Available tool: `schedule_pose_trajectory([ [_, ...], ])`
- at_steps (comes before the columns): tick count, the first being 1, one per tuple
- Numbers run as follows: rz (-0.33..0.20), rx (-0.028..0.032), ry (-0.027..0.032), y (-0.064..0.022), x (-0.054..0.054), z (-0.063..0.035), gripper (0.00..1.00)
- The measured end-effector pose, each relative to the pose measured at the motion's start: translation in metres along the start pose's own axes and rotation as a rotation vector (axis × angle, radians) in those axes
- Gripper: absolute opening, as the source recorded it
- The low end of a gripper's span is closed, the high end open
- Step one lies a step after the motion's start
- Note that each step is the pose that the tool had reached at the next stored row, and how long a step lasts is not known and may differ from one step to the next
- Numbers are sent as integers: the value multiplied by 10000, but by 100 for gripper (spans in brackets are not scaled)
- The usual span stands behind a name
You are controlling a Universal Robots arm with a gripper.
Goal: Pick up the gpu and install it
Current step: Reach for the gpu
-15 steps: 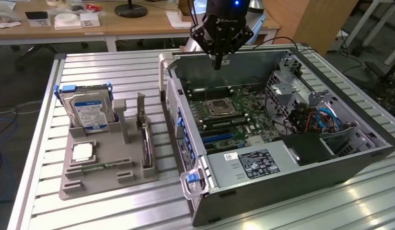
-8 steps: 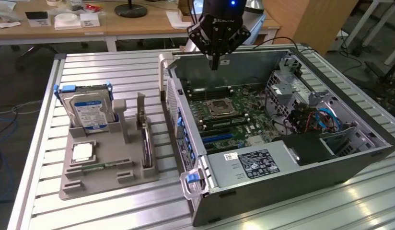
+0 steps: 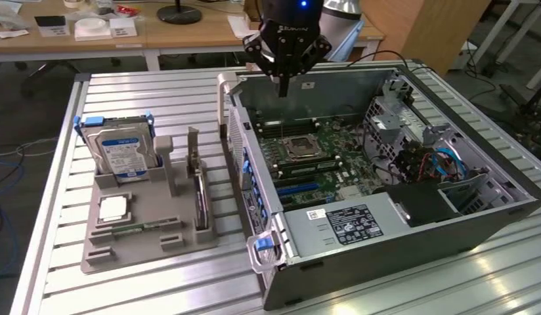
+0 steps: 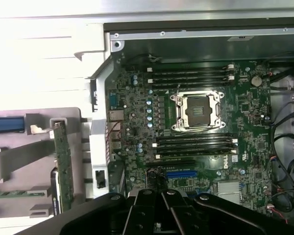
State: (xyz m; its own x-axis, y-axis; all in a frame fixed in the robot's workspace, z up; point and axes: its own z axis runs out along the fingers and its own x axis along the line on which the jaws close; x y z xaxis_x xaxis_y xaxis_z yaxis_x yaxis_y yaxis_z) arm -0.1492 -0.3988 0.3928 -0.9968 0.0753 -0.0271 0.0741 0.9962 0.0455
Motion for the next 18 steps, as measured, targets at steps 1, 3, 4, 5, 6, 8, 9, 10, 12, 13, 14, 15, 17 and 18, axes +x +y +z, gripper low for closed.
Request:
schedule_pose_trajectory([
  [1,-1,0,-6,-2,25,-1,11],
  [3,-2,0,-19,-6,77,-2,11],
  [4,-2,-1,-28,-8,105,-2,11],
  [5,-1,-2,-36,-10,135,-2,11],
  [6,-2,-1,-46,-12,163,-3,11],
  [8,-4,-4,-67,-17,219,-3,11],
  [9,-4,-5,-78,-19,245,-3,11],
  [10,-4,-6,-88,-21,275,-3,11],
  [12,-4,-7,-102,-24,322,-3,11],
  [13,-6,-7,-109,-26,345,-3,11],
  [14,-6,-8,-116,-28,369,-3,11],
  [15,-7,-9,-123,-30,392,-4,11],
  [17,-6,-9,-137,-33,447,-4,11],
  [18,-6,-10,-144,-35,480,-5,11],
])
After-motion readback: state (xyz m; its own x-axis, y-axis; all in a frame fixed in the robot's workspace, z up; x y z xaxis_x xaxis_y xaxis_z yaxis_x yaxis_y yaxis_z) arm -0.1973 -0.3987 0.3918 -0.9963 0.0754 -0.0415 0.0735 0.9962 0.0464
